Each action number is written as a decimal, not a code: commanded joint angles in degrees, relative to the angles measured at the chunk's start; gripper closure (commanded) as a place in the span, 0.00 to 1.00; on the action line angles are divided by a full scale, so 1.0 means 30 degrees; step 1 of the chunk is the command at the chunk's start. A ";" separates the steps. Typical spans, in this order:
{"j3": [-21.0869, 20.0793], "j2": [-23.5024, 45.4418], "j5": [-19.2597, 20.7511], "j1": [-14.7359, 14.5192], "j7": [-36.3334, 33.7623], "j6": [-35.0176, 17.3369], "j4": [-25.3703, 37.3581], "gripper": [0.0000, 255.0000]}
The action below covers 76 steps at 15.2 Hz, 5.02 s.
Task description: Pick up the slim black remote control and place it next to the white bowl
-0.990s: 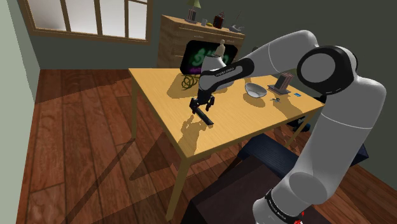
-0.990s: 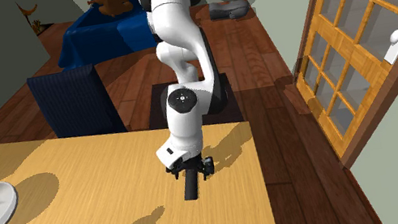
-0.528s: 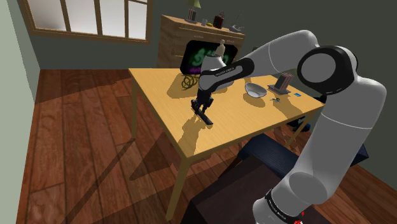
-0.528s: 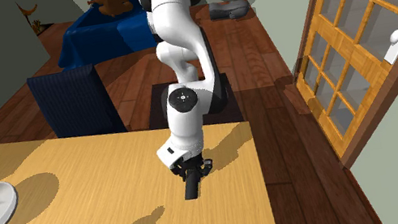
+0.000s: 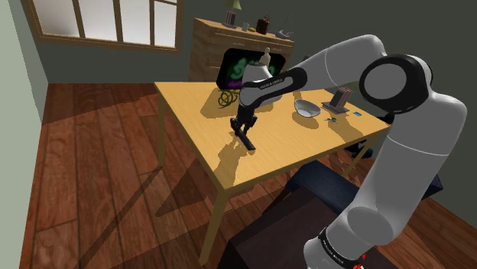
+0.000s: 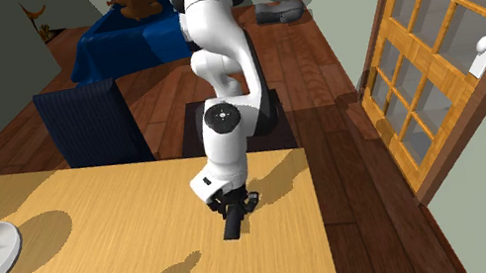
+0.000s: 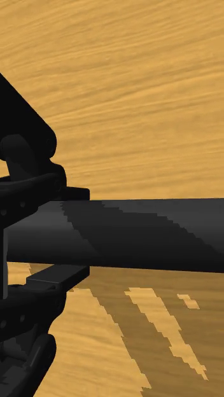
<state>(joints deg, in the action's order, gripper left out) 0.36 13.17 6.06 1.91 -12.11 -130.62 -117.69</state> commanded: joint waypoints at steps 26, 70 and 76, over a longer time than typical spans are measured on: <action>0.0139 -0.2705 -0.0348 0.0235 0.1035 0.5864 0.3207 1.00; 0.4603 1.0555 -0.4236 1.1640 1.6498 0.9822 2.1218 1.00; 0.4593 1.0473 -0.4249 1.1468 1.6519 0.8219 1.9514 1.00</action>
<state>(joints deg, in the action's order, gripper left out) 14.14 44.62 -6.66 36.33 37.37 -105.15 -58.34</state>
